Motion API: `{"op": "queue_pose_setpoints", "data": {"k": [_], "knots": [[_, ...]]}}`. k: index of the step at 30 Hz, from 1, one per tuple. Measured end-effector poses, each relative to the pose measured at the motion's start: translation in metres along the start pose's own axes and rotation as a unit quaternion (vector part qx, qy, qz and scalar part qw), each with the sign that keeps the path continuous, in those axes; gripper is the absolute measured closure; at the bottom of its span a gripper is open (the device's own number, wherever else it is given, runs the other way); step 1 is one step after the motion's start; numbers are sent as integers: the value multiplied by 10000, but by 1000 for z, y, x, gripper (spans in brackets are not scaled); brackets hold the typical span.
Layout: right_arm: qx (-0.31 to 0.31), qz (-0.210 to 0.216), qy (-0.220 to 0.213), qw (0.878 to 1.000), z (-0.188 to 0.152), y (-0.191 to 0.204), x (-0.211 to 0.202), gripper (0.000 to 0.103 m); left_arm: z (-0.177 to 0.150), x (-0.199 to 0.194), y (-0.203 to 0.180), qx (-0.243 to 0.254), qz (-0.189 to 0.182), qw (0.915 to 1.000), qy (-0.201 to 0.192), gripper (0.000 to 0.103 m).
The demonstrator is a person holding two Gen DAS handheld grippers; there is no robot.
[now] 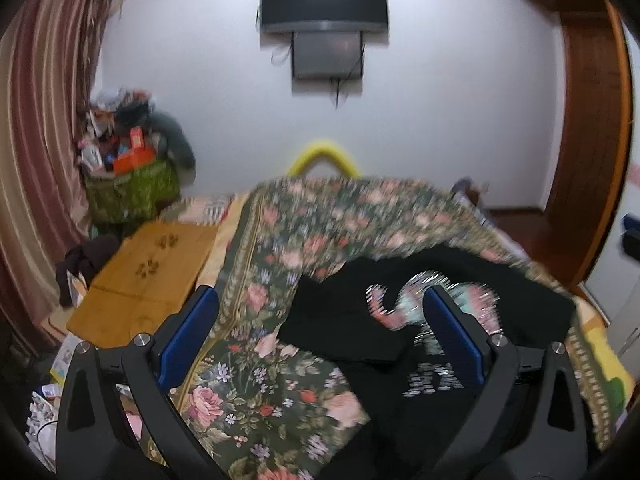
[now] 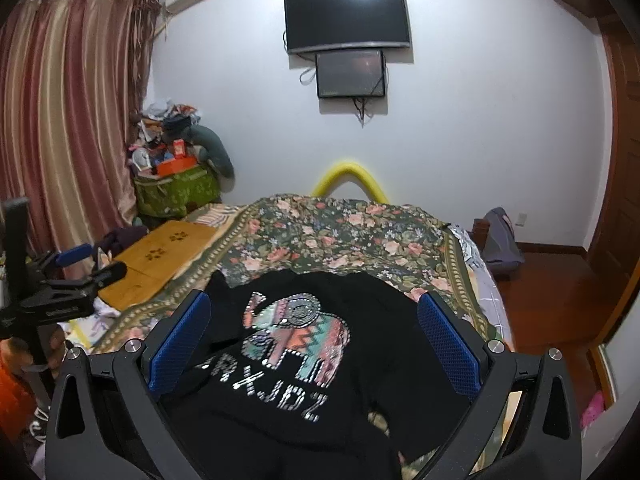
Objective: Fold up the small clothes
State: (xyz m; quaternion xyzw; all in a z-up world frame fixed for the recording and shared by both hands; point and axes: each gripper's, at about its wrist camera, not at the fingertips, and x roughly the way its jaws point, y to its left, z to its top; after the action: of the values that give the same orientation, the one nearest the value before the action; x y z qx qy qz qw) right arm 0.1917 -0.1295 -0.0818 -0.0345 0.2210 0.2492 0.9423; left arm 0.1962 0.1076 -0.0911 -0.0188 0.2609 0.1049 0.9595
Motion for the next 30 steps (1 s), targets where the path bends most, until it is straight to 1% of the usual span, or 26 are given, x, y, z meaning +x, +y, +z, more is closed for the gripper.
{"op": "queue_pose_setpoints", "data": {"k": [3, 4, 6, 7, 9, 10, 12, 13, 15, 17, 18, 19, 20, 22, 23, 24, 25, 26, 27, 28, 29, 30], "knots": [[-47, 73, 220, 9997, 5, -9, 27, 0, -4, 47, 16, -177, 9, 9987, 484, 0], [-80, 80, 325, 9994, 7, -13, 38, 0, -7, 63, 21, -232, 68, 9974, 678, 0], [-93, 40, 478, 9988, 8, -20, 58, 0, -12, 85, 26, -299, 54, 9951, 936, 1], [-60, 33, 561, 9984, 7, -25, 70, 0, -16, 101, 28, -322, -38, 9929, 1142, 3], [38, 56, 747, 9972, 4, -35, 89, 0, -24, 123, 30, -374, -42, 9889, 1439, 8], [108, 62, 844, 9964, 1, -41, 100, 0, -29, 137, 33, -413, 3, 9857, 1631, 12], [212, 36, 1014, 9946, -5, -51, 119, 0, -39, 158, 36, -506, -7, 9793, 1962, 17], [259, 45, 1105, 9935, -10, -55, 127, 1, -45, 167, 38, -571, -53, 9761, 2098, 20], [314, 37, 1279, 9913, -19, -61, 140, 5, -54, 179, 41, -714, -156, 9700, 2319, 22], [321, 42, 1511, 9880, -28, -66, 153, 9, -64, 193, 44, -933, -357, 9615, 2559, 24], [311, 37, 1620, 9863, -33, -68, 159, 10, -67, 199, 44, -1036, -440, 9580, 2638, 26], [309, 36, 1690, 9851, -36, -70, 164, 11, -71, 205, 46, -1216, -579, 9524, 2736, 27], [298, 43, 1752, 9841, -39, -72, 168, 13, -73, 209, 47, -1346, -669, 9486, 2785, 27], [260, 26, 1855, 9823, -44, -76, 175, 15, -76, 213, 51, -1646, -771, 9430, 2787, 30], [256, 28, 1886, 9817, -45, -78, 177, 15, -75, 214, 52, -1713, -789, 9424, 2764, 33], [271, 55, 1906, 9813, -47, -80, 177, 15, -74, 215, 52, -1757, -812, 9420, 2741, 43], [279, 77, 1909, 9812, -47, -82, 179, 15, -73, 217, 52, -1785, -838, 9416, 2731, 56], [288, 100, 1916, 9810, -48, -83, 179, 15, -72, 219, 51, -1797, -926, 9404, 2735, 63], [291, 113, 1925, 9808, -48, -84, 178, 15, -70, 220, 49, -1766, -922, 9415, 2717, 69], [283, 123, 1921, 9809, -47, -84, 179, 15, -67, 219, 47, -1679, -873, 9450, 2667, 81], [271, 131, 1918, 9810, -47, -84, 178, 15, -63, 218, 42, -1506, -878, 9494, 2614, 88], [260, 132, 1905, 9813, -46, -85, 178, 15, -60, 217, 39, -1347, -804, 9539, 2561, 94]]}}
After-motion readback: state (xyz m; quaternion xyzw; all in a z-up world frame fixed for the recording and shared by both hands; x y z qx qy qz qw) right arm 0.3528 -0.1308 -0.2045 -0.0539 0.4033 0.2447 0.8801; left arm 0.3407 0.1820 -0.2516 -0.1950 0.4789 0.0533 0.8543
